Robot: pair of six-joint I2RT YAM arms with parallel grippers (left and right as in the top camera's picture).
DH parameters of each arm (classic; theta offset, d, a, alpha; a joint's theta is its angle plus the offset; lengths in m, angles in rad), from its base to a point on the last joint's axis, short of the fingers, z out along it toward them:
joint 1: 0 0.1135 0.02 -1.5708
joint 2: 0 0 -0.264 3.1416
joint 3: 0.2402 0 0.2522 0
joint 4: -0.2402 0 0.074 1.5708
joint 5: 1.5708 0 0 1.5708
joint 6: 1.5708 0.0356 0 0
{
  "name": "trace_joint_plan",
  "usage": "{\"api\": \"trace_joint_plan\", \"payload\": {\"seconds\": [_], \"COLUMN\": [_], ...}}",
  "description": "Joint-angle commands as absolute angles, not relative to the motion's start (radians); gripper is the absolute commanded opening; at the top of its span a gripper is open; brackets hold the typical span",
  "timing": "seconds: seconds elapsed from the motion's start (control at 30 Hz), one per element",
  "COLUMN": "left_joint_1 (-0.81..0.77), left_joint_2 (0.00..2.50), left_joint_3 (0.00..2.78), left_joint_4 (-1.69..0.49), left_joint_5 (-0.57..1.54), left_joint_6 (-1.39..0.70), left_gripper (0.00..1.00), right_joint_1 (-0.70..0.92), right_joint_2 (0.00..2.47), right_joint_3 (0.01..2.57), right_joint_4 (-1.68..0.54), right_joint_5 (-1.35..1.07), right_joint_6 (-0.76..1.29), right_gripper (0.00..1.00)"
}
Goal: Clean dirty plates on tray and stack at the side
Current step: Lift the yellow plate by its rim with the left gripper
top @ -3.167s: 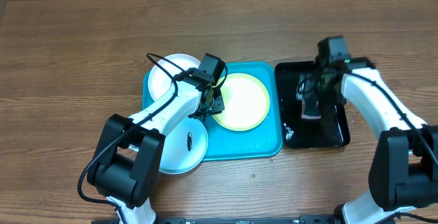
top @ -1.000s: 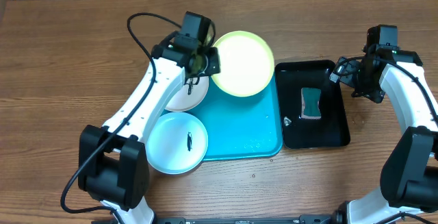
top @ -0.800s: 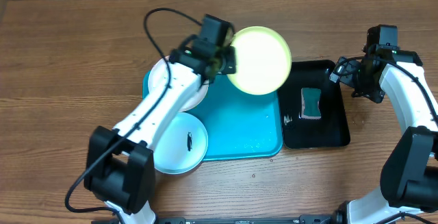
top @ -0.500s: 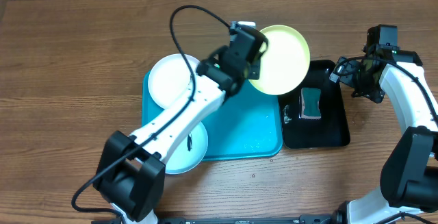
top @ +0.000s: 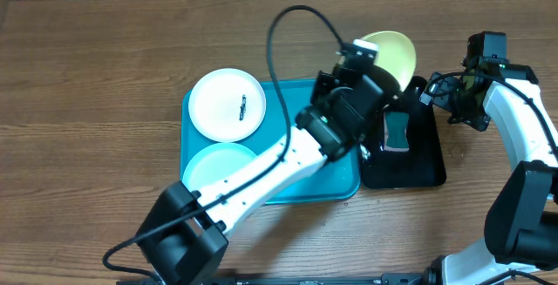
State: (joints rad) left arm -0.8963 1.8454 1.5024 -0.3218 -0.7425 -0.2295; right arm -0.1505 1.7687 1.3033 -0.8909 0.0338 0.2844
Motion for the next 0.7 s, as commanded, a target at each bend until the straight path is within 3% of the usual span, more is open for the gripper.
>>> {"api": "trace_joint_plan", "payload": {"seconds": [0.0, 0.3, 0.67], "left_joint_1": [-0.941, -1.018, -1.027], "left_joint_2": [1.811, 1.811, 1.811], "left_joint_3": [1.529, 1.529, 1.529], "left_joint_4": [-0.265, -0.09, -0.076], "left_joint_5": [-0.919, -1.041, -1.05], "left_joint_6": [-0.052, 0.205, 0.181], "left_gripper": [0.04, 0.04, 0.04], "right_joint_1": [-0.153, -0.153, -0.153], "right_joint_2": [1.769, 1.769, 1.769], "right_joint_3": [1.314, 1.314, 1.314], "right_joint_4": [-0.888, -0.888, -0.888], "right_joint_5": [0.044, 0.044, 0.044], "right_joint_6": [0.289, 0.289, 0.289], "right_gripper": [1.0, 1.0, 1.0]}}
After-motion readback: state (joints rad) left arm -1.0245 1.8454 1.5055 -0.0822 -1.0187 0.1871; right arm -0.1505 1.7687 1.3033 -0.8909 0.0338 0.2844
